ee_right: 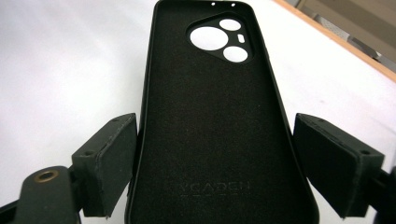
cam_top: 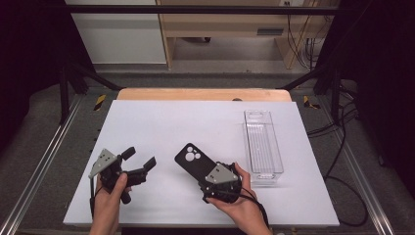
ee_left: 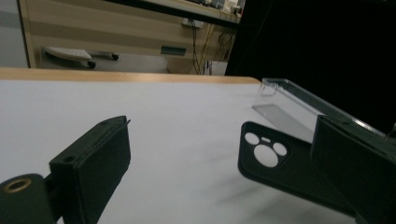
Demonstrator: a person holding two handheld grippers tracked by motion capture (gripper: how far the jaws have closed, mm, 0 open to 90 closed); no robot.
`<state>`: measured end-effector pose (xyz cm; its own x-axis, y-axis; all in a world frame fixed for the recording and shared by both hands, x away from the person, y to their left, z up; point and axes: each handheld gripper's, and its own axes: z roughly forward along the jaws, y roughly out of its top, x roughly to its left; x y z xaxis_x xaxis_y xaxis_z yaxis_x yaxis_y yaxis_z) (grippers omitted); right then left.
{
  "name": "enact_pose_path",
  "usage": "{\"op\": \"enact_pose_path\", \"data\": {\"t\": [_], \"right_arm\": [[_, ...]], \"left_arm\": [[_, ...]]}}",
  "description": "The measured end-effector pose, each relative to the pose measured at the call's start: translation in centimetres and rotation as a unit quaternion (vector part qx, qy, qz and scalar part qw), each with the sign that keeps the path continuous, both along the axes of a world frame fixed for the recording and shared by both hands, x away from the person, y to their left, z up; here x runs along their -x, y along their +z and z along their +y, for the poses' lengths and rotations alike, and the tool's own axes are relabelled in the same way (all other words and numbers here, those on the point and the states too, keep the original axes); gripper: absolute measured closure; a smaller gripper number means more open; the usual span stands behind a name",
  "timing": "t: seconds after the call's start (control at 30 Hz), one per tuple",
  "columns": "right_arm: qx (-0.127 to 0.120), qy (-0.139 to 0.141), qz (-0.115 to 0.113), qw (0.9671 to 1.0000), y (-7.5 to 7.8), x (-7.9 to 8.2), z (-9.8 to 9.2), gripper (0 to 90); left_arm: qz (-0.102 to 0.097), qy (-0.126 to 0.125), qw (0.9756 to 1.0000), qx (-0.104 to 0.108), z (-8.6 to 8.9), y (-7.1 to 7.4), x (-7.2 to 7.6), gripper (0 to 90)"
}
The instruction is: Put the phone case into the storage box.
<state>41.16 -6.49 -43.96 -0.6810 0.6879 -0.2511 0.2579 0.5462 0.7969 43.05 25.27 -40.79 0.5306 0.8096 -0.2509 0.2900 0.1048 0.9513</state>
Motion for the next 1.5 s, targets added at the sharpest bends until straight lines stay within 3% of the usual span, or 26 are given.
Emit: {"op": "enact_pose_path", "data": {"t": [0.13,0.2,0.23,0.3,0.33,0.43,0.53,0.67,0.83,0.93,1.13,1.23,1.5], "right_arm": [[-0.006,-0.006,-0.015,0.9998,0.4,-1.3,0.6,16.3],[-0.022,-0.012,-0.025,0.9994,0.0,-1.5,0.8,16.3],[-0.019,-0.013,-0.029,0.9993,-0.1,-1.4,0.9,16.3],[-0.006,-0.006,-0.043,0.999,0.0,-1.0,1.2,16.2],[-0.006,-0.004,-0.052,0.9986,0.2,-0.7,1.3,16.2],[-0.009,-0.01,-0.057,0.9983,0.3,-0.5,1.2,16.3],[-0.015,-0.018,-0.064,0.9977,0.4,-0.4,1.0,16.3],[-0.024,-0.023,-0.065,0.9973,0.4,-0.4,0.7,16.3],[-0.035,-0.025,-0.071,0.9965,0.6,-0.3,0.6,16.3],[-0.044,-0.026,-0.076,0.9958,0.8,-0.2,0.5,16.3],[-0.056,-0.026,-0.09,0.994,1.1,0.1,0.5,16.2],[-0.056,-0.022,-0.108,0.9924,1.3,0.5,0.8,16.2],[-0.058,-0.005,-0.113,0.9918,1.2,1.0,1.5,16.2]], "left_arm": [[-0.009,0.005,0.9999,-0.013,-0.8,1.2,-1.7,5.3],[-0.008,0.005,1.0,0.001,-0.9,1.0,-1.8,5.5],[-0.01,0.006,0.9999,0.01,-0.9,0.6,-1.7,5.4],[0.015,-0.002,0.9998,0.013,-1.0,-0.2,-1.6,6.0],[0.016,-0.001,0.9997,0.019,-0.9,-0.4,-1.5,5.9],[0.009,0.009,0.9999,0.008,-0.5,-0.8,-1.0,6.0],[0.013,0.01,0.9998,0.014,-0.3,-1.0,-1.0,5.9],[0.012,-0.004,0.9998,0.012,-0.7,-1.2,-0.9,5.9],[0.014,-0.038,0.9986,0.035,-1.7,-1.4,-0.8,5.9],[0.018,-0.054,0.9977,0.037,-2.3,-1.6,-0.7,5.8],[0.027,-0.088,0.9946,0.047,-3.6,-1.9,-0.6,6.0],[0.034,-0.1,0.9927,0.057,-4.0,-2.1,-0.5,6.5],[0.045,-0.123,0.9894,0.062,-4.3,-2.7,-0.6,13.1]]}}
